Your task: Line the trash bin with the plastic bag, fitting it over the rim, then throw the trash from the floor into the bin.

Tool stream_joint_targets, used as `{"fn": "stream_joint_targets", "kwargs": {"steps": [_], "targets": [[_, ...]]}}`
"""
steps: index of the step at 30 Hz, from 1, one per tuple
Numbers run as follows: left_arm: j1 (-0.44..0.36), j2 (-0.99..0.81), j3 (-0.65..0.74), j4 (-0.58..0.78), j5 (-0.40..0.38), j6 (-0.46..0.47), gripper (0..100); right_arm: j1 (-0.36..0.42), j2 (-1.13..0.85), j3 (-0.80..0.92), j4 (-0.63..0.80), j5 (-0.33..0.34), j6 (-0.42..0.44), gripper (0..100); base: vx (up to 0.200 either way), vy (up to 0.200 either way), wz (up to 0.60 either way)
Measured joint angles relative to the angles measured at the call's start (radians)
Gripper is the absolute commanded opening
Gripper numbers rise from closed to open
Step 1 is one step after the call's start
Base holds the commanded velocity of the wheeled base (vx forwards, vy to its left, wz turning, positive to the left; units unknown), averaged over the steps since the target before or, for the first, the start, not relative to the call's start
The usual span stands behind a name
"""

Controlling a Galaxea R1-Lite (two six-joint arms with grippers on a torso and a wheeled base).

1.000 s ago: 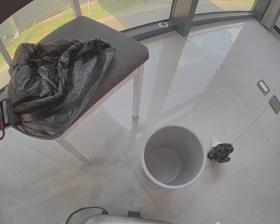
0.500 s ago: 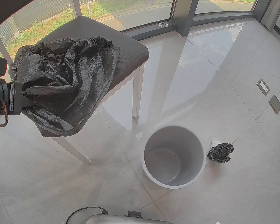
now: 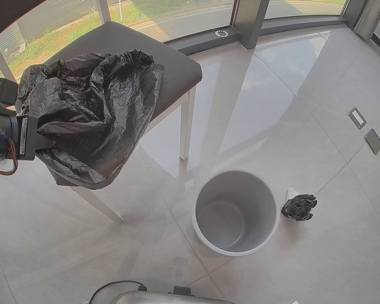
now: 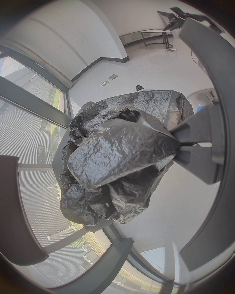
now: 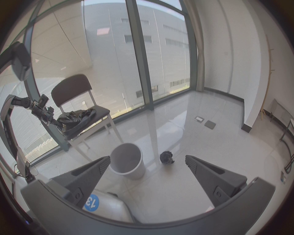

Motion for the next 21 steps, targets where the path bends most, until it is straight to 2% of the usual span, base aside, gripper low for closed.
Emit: {"fn": "stream_joint_targets", "kwargs": {"steps": [10,13,18,21], "targets": [[-0.001,-0.016,0.012,-0.004,-0.006,0.089,0,0.051,0.46,-0.376,0.122,0.111,-0.025,100,0.0,0.0,0.0],[-0.001,-0.03,0.015,-0.005,-0.012,0.16,0,0.083,0.609,-0.495,0.136,0.143,-0.052,100,0.0,0.0,0.0],[-0.004,-0.058,0.01,-0.006,-0.048,0.291,0,0.124,0.765,-0.578,0.115,0.178,-0.116,100,0.0,0.0,0.0],[-0.023,-0.07,-0.011,-0.002,-0.06,0.339,0,0.136,0.823,-0.594,0.108,0.192,-0.133,100,0.0,0.0,0.0]]}}
